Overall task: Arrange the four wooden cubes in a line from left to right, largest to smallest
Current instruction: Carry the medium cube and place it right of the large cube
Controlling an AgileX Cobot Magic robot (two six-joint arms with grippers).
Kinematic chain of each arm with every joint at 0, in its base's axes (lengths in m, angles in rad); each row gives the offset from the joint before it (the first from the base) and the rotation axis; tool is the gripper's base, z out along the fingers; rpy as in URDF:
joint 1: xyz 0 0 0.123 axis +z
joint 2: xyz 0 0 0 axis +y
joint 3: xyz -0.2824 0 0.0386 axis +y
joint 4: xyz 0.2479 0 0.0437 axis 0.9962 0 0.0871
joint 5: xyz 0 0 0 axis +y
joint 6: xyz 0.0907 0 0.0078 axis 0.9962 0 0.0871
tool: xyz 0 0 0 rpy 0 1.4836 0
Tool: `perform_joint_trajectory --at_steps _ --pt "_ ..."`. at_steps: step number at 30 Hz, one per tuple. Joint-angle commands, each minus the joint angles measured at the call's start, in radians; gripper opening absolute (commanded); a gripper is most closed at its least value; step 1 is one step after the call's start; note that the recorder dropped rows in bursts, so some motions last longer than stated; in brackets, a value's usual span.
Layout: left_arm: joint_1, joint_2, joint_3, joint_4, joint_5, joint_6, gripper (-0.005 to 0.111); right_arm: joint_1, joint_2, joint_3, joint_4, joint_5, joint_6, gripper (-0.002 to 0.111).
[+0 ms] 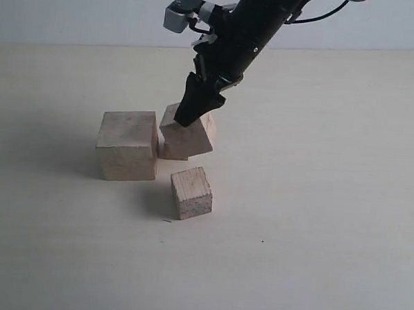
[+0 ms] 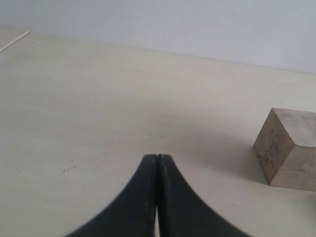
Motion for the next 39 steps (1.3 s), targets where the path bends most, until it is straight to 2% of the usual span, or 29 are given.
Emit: perform_joint_trajectory --at_steps 1,21,26,39 --pt "-0.005 -0.006 0.0 0.0 -0.006 0.0 0.0 -0.003 -0.004 0.024 0.053 -0.002 -0.032 0.0" --pt "-0.005 -0.006 0.0 0.0 -0.006 0.0 0.0 -0.003 0.053 0.033 0.095 -0.002 -0.07 0.0" --pt "-0.005 -0.006 0.0 0.0 -0.006 0.0 0.0 -0.003 0.051 0.033 0.035 -0.051 -0.106 0.0" --pt "-0.005 -0.006 0.0 0.0 -0.006 0.0 0.0 -0.003 0.064 0.033 0.06 -0.158 -0.244 0.0"
